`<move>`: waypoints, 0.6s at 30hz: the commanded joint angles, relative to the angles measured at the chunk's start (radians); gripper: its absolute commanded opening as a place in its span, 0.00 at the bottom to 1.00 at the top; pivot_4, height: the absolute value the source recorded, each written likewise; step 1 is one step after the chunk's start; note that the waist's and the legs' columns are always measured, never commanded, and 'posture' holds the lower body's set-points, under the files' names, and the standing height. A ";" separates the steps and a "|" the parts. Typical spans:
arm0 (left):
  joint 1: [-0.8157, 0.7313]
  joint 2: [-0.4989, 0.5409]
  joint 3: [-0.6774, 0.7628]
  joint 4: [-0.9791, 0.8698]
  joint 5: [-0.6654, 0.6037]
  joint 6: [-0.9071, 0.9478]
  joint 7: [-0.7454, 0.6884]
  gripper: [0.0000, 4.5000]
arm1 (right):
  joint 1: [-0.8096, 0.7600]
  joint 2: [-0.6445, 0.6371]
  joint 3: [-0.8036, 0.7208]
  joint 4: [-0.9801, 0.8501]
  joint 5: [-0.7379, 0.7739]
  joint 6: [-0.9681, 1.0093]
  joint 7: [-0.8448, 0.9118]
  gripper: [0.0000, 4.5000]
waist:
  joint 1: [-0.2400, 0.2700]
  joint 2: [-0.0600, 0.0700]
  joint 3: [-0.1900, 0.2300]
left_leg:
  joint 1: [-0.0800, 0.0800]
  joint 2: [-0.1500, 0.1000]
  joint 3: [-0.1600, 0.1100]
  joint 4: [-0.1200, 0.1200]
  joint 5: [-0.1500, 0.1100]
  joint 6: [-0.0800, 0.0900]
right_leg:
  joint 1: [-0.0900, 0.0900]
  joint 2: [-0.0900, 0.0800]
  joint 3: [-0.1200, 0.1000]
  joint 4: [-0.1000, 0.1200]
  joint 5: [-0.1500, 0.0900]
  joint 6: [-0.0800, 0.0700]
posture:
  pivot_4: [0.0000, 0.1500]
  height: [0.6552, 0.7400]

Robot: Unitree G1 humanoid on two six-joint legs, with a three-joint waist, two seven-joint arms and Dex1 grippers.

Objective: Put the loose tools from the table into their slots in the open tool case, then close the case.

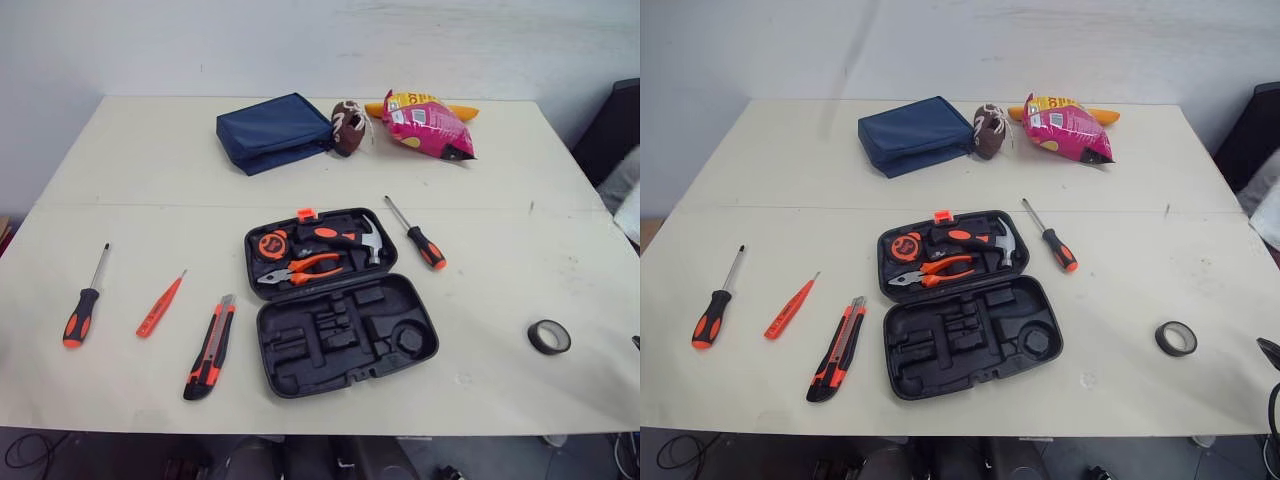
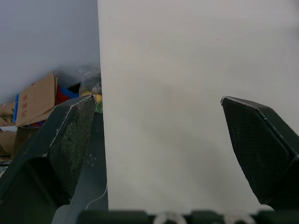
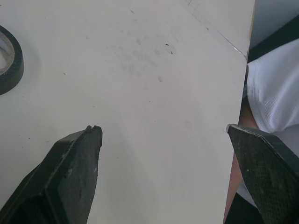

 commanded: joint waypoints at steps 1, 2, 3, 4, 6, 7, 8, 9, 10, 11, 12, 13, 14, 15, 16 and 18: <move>-0.016 0.002 0.026 -0.069 -0.039 0.001 0.002 0.97 | -0.032 0.006 0.004 -0.015 0.028 0.004 0.016 1.00 | 0.000 0.000 0.000 | 0.000 0.000 0.000 0.000 0.000 0.000 | 0.000 0.000 0.000 0.000 0.000 0.000 | 1.00 1.00; -0.032 -0.034 0.025 -0.167 -0.086 0.041 -0.045 0.97 | -0.050 0.035 0.027 -0.072 0.057 0.038 0.049 1.00 | 0.001 -0.001 0.000 | 0.000 0.000 0.000 0.000 0.000 0.000 | 0.000 0.000 0.000 0.000 0.000 0.000 | 1.00 1.00; -0.042 -0.061 0.026 -0.242 -0.122 0.074 -0.079 0.97 | -0.063 0.056 0.043 -0.114 0.078 0.063 0.075 1.00 | 0.001 -0.002 -0.001 | 0.000 0.000 0.000 0.000 0.000 0.000 | 0.001 0.000 0.000 0.000 0.000 0.000 | 1.00 1.00; -0.040 -0.080 0.031 -0.300 -0.146 0.102 -0.100 0.97 | -0.068 0.069 0.051 -0.143 0.092 0.082 0.092 1.00 | 0.003 -0.003 -0.002 | 0.001 0.000 -0.001 0.001 0.000 -0.001 | 0.002 0.000 -0.001 0.001 0.000 0.000 | 1.00 1.00; -0.016 -0.106 0.029 -0.394 -0.154 0.130 -0.111 0.97 | -0.080 0.088 0.057 -0.199 0.110 0.118 0.095 1.00 | 0.004 -0.003 -0.002 | 0.000 0.000 -0.001 0.004 0.000 -0.001 | 0.002 0.000 -0.001 0.004 0.000 0.000 | 1.00 1.00; 0.004 -0.125 0.010 -0.491 -0.174 0.197 -0.131 0.97 | -0.085 0.095 0.079 -0.272 0.130 0.203 0.092 1.00 | 0.004 -0.002 -0.002 | 0.000 0.000 -0.001 0.004 0.000 0.000 | 0.002 0.000 -0.001 0.004 0.000 0.000 | 1.00 1.00; 0.033 -0.140 -0.023 -0.606 -0.192 0.251 -0.164 0.97 | -0.090 0.104 0.105 -0.361 0.159 0.262 0.108 1.00 | 0.002 -0.001 -0.002 | 0.000 0.000 -0.001 0.004 0.000 -0.001 | 0.002 0.000 -0.001 0.005 0.000 0.001 | 1.00 1.00; 0.057 -0.150 -0.042 -0.691 -0.206 0.296 -0.184 0.97 | -0.089 0.110 0.121 -0.427 0.179 0.306 0.119 1.00 | 0.001 0.000 -0.002 | -0.001 0.000 -0.001 0.004 0.000 -0.001 | 0.001 0.000 0.000 0.005 -0.001 0.001 | 1.00 1.00; 0.079 -0.156 -0.068 -0.774 -0.206 0.333 -0.195 0.97 | -0.092 0.116 0.139 -0.495 0.196 0.344 0.124 1.00 | 0.001 0.000 -0.002 | -0.001 0.000 -0.001 0.004 0.000 -0.001 | 0.001 0.000 0.000 0.005 -0.001 0.001 | 1.00 1.00; 0.094 -0.159 -0.079 -0.824 -0.202 0.357 -0.195 0.97 | -0.093 0.120 0.145 -0.535 0.203 0.365 0.124 1.00 | 0.000 0.000 -0.002 | -0.001 0.000 -0.001 0.005 0.000 -0.001 | 0.001 0.000 0.000 0.006 -0.001 0.001 | 1.00 1.00; 0.103 -0.163 -0.114 -0.892 -0.179 0.368 -0.190 0.97 | -0.105 0.122 0.175 -0.593 0.203 0.400 0.123 1.00 | 0.000 0.000 -0.002 | -0.001 0.001 -0.001 0.005 0.000 -0.001 | 0.001 0.000 0.000 0.006 -0.001 0.001 | 1.00 1.00; 0.103 -0.170 -0.154 -0.962 -0.159 0.382 -0.183 0.97 | -0.122 0.122 0.217 -0.650 0.194 0.433 0.125 1.00 | 0.001 0.000 -0.002 | -0.001 0.001 -0.001 0.006 0.000 -0.001 | 0.001 0.001 0.000 0.007 -0.001 0.001 | 1.00 1.00; 0.103 -0.175 -0.179 -1.009 -0.148 0.393 -0.176 0.97 | -0.133 0.121 0.244 -0.689 0.187 0.457 0.126 1.00 | 0.001 0.000 -0.002 | 0.000 0.001 -0.002 0.006 0.000 -0.001 | 0.001 0.001 0.000 0.007 -0.001 0.001 | 1.00 1.00; 0.099 -0.180 -0.208 -1.052 -0.139 0.407 -0.171 0.97 | -0.148 0.113 0.284 -0.715 0.151 0.468 0.123 1.00 | 0.002 0.000 -0.002 | 0.000 0.000 -0.002 0.006 0.001 -0.001 | 0.001 0.001 0.000 0.008 -0.001 0.001 | 1.00 1.00; 0.085 -0.191 -0.233 -1.087 -0.133 0.424 -0.160 0.99 | -0.176 0.117 0.314 -0.734 0.133 0.491 0.104 0.94 | 0.003 0.000 -0.002 | 0.000 0.000 -0.002 0.006 0.001 -0.001 | 0.001 0.001 0.000 0.008 -0.001 0.001 | 1.00 1.00; 0.049 -0.220 -0.283 -1.150 -0.120 0.462 -0.127 0.87 | -0.226 0.126 0.365 -0.764 0.129 0.563 0.085 0.80 | 0.005 0.000 -0.001 | -0.001 0.000 -0.002 0.006 0.001 -0.001 | 0.001 0.001 0.000 0.008 -0.001 0.001 | 1.00 1.00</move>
